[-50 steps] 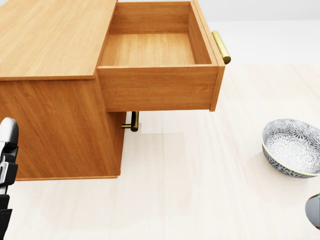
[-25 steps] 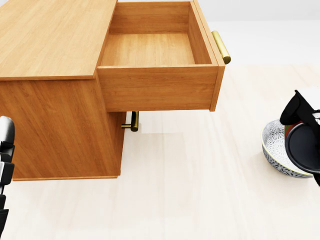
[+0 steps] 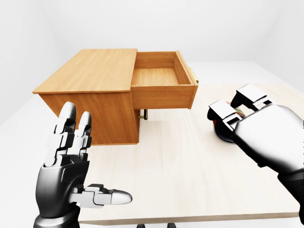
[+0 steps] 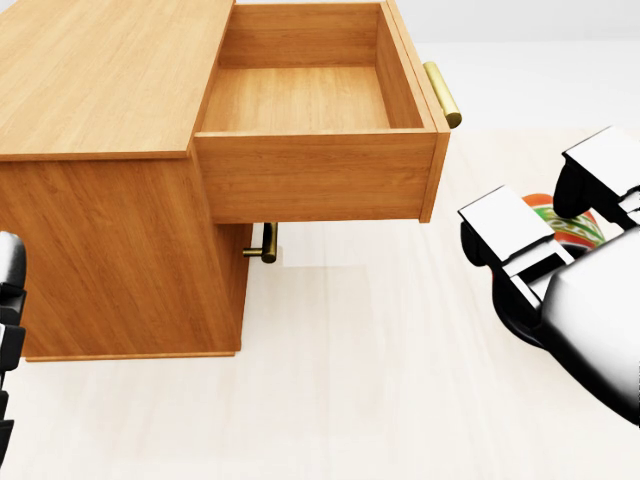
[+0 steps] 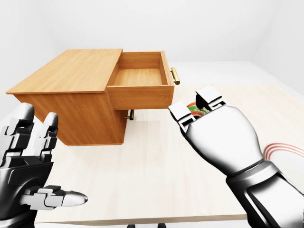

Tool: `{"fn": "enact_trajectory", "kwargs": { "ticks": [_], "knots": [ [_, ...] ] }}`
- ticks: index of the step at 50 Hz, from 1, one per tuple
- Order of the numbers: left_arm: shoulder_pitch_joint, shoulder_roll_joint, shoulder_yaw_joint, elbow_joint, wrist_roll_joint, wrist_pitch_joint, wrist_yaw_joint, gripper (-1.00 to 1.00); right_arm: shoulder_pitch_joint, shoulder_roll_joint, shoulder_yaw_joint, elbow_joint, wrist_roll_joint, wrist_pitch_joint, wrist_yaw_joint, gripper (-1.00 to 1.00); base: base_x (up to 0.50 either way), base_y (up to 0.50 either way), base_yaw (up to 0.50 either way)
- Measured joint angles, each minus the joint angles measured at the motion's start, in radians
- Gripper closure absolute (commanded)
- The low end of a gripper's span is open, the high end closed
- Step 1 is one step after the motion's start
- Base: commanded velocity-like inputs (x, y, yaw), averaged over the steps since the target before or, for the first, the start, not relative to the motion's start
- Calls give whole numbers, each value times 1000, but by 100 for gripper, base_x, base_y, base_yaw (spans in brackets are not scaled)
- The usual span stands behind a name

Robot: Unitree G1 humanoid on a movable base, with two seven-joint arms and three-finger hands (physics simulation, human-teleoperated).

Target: Put the ketchup in the top drawer of the cabinet.

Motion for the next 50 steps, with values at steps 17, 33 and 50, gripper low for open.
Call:
{"fn": "enact_trajectory", "kwargs": {
  "ticks": [17,33,50],
  "knots": [
    [-1,-1,1,0,0,0,-2,-100,-36,-44,26,0,-10,0,0,100,0,0,0],
    [-1,-1,0,3,0,0,-1,-100,-303,-266,43,123,186,0,0,100,0,0,0],
    [-5,0,2,5,0,0,0,-100,-752,-341,247,532,270,0,0,100,0,0,0]
  ]
}}
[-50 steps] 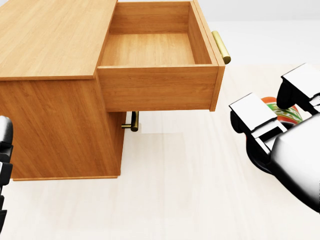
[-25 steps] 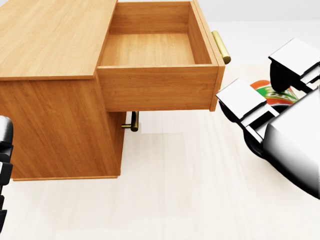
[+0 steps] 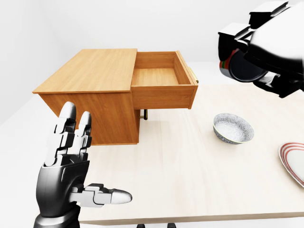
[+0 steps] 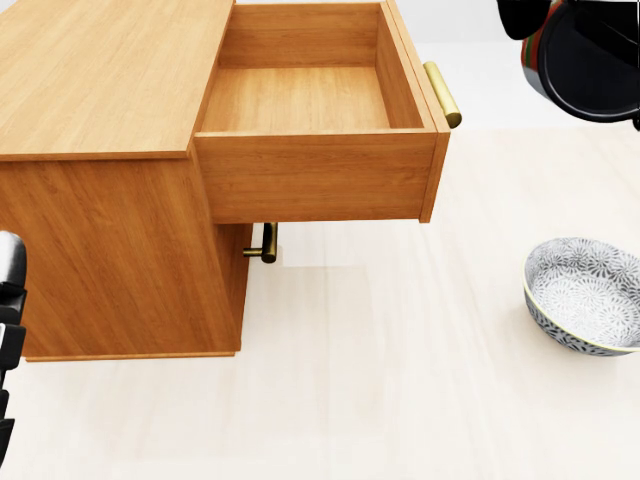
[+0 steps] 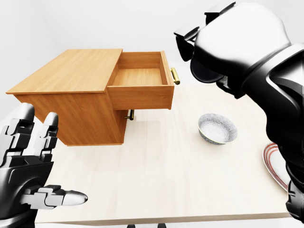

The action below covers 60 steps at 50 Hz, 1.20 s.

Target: Put the ketchup in the top drawer of the cabinet.

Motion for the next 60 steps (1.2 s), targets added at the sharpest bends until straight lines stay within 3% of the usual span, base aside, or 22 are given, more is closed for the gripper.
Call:
{"fn": "enact_trajectory", "kwargs": {
  "ticks": [7,16,27,36,46,60],
  "knots": [
    [-4,1,1,1,0,0,1,-100,-221,43,110,210,-14,0,0,100,0,0,0],
    [-10,2,3,5,0,0,3,-100,-486,191,177,527,-97,0,0,100,0,0,0],
    [-17,3,3,14,1,0,5,-100,-705,403,97,850,-270,0,0,100,0,0,0],
    [-12,4,-6,16,4,0,5,-100,-813,519,5,1005,-350,0,0,100,0,0,0],
    [-10,6,-7,15,2,0,5,-100,-893,585,-69,1144,-336,0,0,100,0,0,0],
    [-11,6,-4,11,-3,0,3,-100,-943,602,-101,1268,-218,0,0,100,0,0,0]
  ]
}}
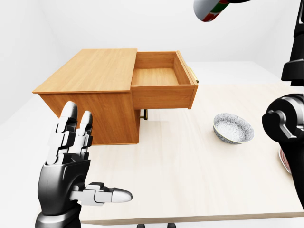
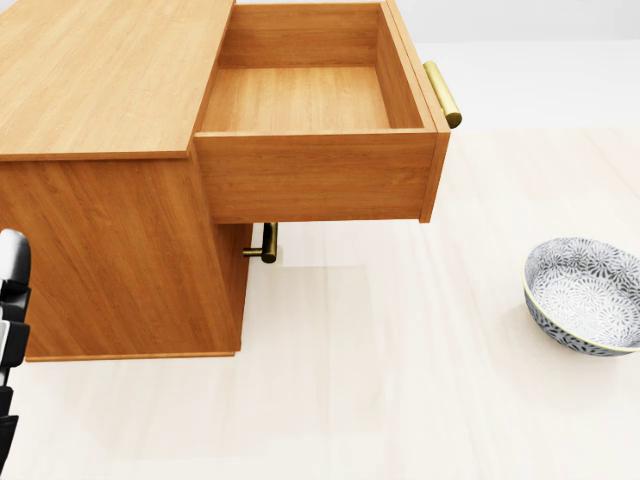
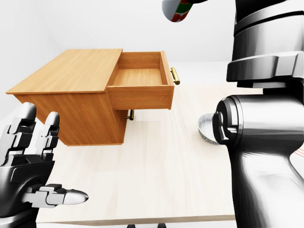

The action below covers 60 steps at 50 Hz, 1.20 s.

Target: Put the ketchup in the top drawer of the cabinet.

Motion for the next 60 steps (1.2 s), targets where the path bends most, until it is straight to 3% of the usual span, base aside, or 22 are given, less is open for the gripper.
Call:
{"fn": "enact_trajectory", "kwargs": {
  "ticks": [34,60],
  "knots": [
    [-9,-3,15,-5,-8,0,-3,-100,88,19,-5,171,233,0,0,100,0,0,0],
    [-7,-4,16,-4,-11,0,-5,-100,147,35,8,206,288,0,0,100,0,0,0]
  ]
}}
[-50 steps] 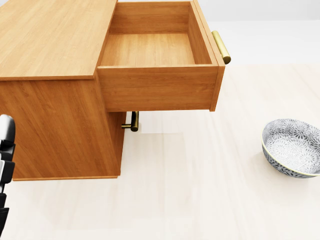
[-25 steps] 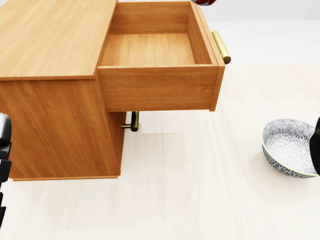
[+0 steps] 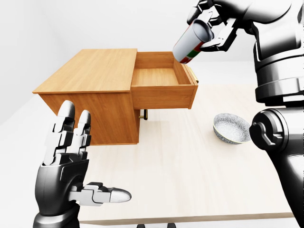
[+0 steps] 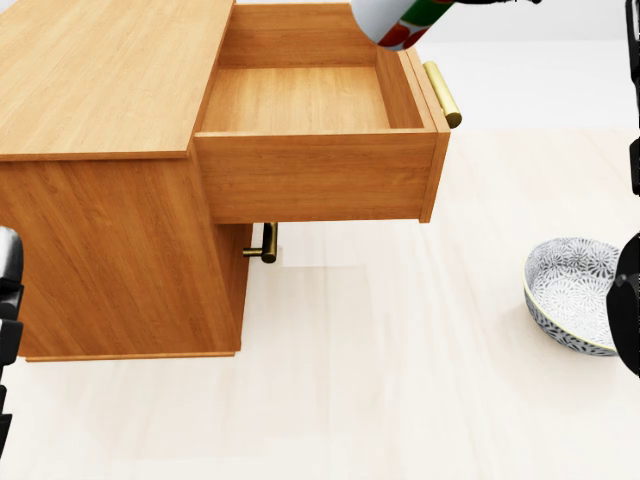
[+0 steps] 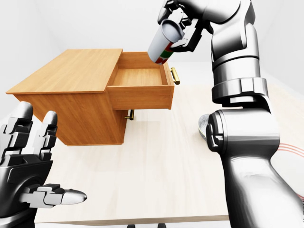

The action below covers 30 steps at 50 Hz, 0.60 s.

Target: Put the ketchup in the top drawer of the cabinet.

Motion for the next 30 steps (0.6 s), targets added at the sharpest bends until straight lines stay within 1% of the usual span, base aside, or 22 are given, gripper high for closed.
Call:
{"fn": "enact_trajectory", "kwargs": {
  "ticks": [30],
  "knots": [
    [4,-4,8,9,-6,0,-9,-100,33,33,1,16,36,0,0,100,0,0,0]
  ]
}}
